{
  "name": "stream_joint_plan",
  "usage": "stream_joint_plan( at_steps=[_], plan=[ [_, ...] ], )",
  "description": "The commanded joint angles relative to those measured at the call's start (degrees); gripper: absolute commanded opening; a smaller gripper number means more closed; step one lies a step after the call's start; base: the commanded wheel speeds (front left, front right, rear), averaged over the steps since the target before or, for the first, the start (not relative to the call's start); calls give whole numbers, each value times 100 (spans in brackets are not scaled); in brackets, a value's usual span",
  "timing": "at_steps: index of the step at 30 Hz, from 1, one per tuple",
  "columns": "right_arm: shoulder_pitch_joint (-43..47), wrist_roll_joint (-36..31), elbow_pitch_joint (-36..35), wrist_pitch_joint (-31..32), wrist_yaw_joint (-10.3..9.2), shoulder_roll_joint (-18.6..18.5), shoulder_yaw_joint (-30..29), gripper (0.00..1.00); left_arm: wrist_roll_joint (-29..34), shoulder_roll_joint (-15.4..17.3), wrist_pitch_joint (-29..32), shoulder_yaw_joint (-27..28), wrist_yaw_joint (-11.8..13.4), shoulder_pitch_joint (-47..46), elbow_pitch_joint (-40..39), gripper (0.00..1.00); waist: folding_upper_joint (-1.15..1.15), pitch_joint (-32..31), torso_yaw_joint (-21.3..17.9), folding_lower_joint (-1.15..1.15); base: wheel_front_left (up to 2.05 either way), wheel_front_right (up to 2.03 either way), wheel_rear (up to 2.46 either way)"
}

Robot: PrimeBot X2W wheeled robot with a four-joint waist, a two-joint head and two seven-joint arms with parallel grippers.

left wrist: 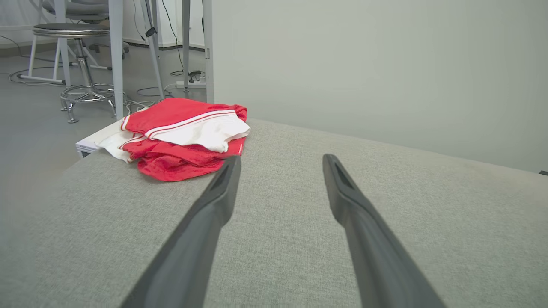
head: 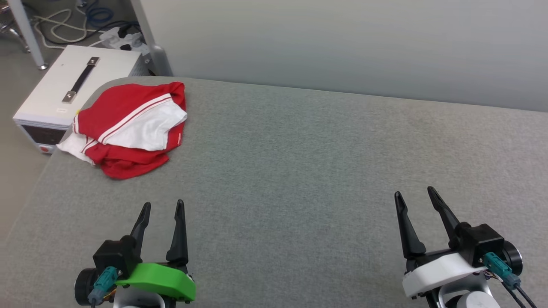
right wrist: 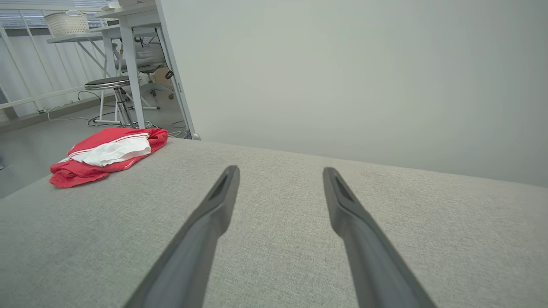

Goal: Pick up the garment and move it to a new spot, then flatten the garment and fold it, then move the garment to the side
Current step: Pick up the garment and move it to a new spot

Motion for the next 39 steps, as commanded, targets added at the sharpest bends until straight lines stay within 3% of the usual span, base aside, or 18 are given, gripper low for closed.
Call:
stream_joint_plan(
  at_steps=[1,18,26,39],
  plan=[
    [-41,44,35,-72,-9,-4,35,100,-37,-28,-61,-6,-43,105,14,100,0,-78,379,0,0,0,0],
    [53,274,196,-242,-10,-3,215,100,-44,-33,-234,-29,-168,308,51,100,0,-330,1612,0,0,0,0],
    [94,320,226,-242,-10,-3,181,100,-42,-33,-234,-41,-187,304,41,100,0,-333,1777,0,0,0,0],
    [59,298,194,-242,-10,-3,154,100,-66,-33,-234,11,-201,216,72,100,0,-193,1668,0,0,0,0]
  ],
)
